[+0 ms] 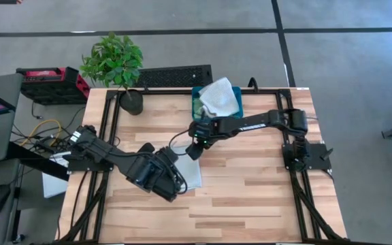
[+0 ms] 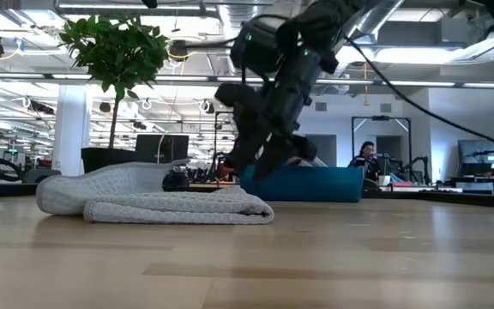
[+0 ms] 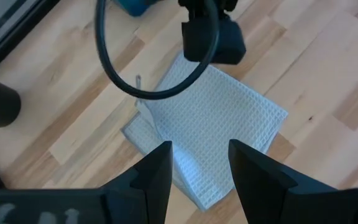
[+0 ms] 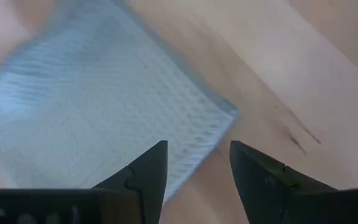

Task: Fold microfiber towels
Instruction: Put the gray towel into the blue bin

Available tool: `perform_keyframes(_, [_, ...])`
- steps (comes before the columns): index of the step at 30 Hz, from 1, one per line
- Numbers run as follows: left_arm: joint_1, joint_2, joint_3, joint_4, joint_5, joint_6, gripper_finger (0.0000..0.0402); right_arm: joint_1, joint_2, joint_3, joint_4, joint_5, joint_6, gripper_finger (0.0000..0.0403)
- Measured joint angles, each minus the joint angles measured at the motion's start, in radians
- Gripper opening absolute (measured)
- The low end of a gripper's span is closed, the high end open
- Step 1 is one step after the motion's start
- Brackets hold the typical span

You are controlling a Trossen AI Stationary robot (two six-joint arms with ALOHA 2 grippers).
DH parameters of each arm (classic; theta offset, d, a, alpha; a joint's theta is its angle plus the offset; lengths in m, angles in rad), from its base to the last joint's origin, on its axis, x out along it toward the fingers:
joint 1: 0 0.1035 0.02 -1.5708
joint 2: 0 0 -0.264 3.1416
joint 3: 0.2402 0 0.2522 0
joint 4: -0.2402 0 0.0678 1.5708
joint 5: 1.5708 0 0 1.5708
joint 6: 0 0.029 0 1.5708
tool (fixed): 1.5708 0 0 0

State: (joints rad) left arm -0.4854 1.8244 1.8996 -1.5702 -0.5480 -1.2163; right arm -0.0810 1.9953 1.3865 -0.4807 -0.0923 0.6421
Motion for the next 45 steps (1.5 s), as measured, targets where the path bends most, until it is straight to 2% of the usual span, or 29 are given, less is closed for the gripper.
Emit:
perform_keyframes(11, [0.000,0.000,0.000,-0.001,-0.001,0.005,0.0151,-0.020,0.074,0.000,0.034,-0.028,0.008,0.0196])
perform_keyframes(16, [0.001,0.000,0.000,-0.001,-0.003,0.015,0.0151,-0.017,0.074,0.000,0.125,-0.098,-0.023,0.0196])
perform_keyframes(25, [0.001,0.000,-0.001,-0.001,-0.002,0.015,0.0151,-0.014,0.112,0.000,0.147,-0.094,-0.032,0.0193])
perform_keyframes(29, [0.001,0.001,-0.001,-0.001,-0.002,0.014,0.0151,-0.011,0.131,0.004,0.157,-0.094,-0.098,0.0158])
perform_keyframes(35, [0.001,0.001,-0.001,-0.001,0.001,0.014,0.0151,-0.004,0.119,0.000,0.150,-0.090,-0.179,0.0027])
perform_keyframes(36, [0.001,0.001,-0.001,-0.001,0.001,0.014,0.0151,-0.004,0.116,-0.001,0.149,-0.090,-0.198,0.0017])
perform_keyframes(41, [0.001,0.001,-0.001,-0.001,0.005,0.008,0.0151,-0.009,0.079,-0.002,0.127,-0.090,-0.206,0.0027])
perform_keyframes(45, [0.001,0.001,-0.001,-0.001,0.005,0.004,0.0151,-0.018,0.032,-0.002,0.102,-0.083,-0.243,0.0009])
